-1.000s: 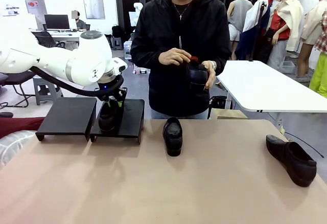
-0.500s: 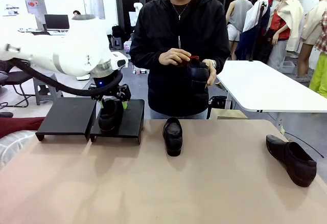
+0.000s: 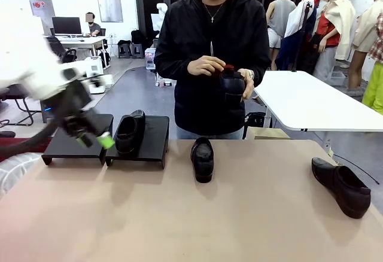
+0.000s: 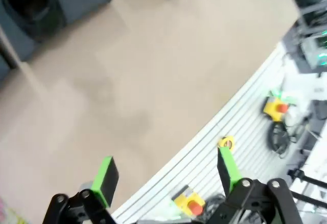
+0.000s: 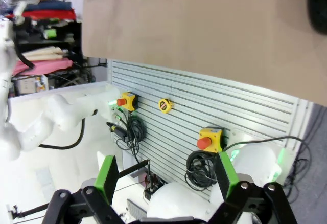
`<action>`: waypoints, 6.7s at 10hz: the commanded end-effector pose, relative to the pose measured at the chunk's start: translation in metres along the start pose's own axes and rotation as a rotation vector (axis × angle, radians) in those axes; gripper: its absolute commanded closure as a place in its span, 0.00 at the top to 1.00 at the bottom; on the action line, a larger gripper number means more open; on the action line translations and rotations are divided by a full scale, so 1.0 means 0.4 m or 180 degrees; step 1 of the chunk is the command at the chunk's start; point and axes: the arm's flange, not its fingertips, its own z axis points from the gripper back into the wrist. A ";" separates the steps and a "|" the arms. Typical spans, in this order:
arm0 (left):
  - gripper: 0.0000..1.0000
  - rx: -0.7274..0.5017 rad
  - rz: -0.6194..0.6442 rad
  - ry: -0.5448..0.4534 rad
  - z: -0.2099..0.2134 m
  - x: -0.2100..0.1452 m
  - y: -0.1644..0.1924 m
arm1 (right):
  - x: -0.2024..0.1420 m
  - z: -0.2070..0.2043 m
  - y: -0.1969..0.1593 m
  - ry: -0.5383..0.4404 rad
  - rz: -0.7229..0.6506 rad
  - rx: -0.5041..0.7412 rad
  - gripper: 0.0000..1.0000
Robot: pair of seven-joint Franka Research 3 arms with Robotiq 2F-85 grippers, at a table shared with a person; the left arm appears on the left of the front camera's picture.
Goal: Organize the shoes by placing them on the stand.
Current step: Place the Shoe from the middle of the table onto the Shoes Stand, then pick up one Shoe and place it in the middle of the table.
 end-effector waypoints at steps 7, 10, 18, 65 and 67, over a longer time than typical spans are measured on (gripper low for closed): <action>1.00 -0.1116 0.0661 -0.1536 0.198 -0.419 0.257 | -0.001 0.004 0.000 -0.0022 0.0080 0.0076 1.00; 1.00 -0.1116 0.0661 -0.1536 0.198 -0.419 0.257 | -0.001 0.004 0.000 -0.0022 0.0080 0.0076 1.00; 1.00 -0.1116 0.0661 -0.1536 0.198 -0.419 0.257 | -0.001 0.001 0.000 -0.0004 0.0001 -0.0001 1.00; 1.00 -0.1116 0.0661 -0.1536 0.198 -0.419 0.257 | 0.358 -0.293 -0.108 -0.0677 -0.0720 -0.1715 0.00; 1.00 -0.1116 0.0661 -0.1536 0.198 -0.419 0.257 | 0.231 -0.296 -0.066 -0.0730 -0.0598 -0.1576 0.00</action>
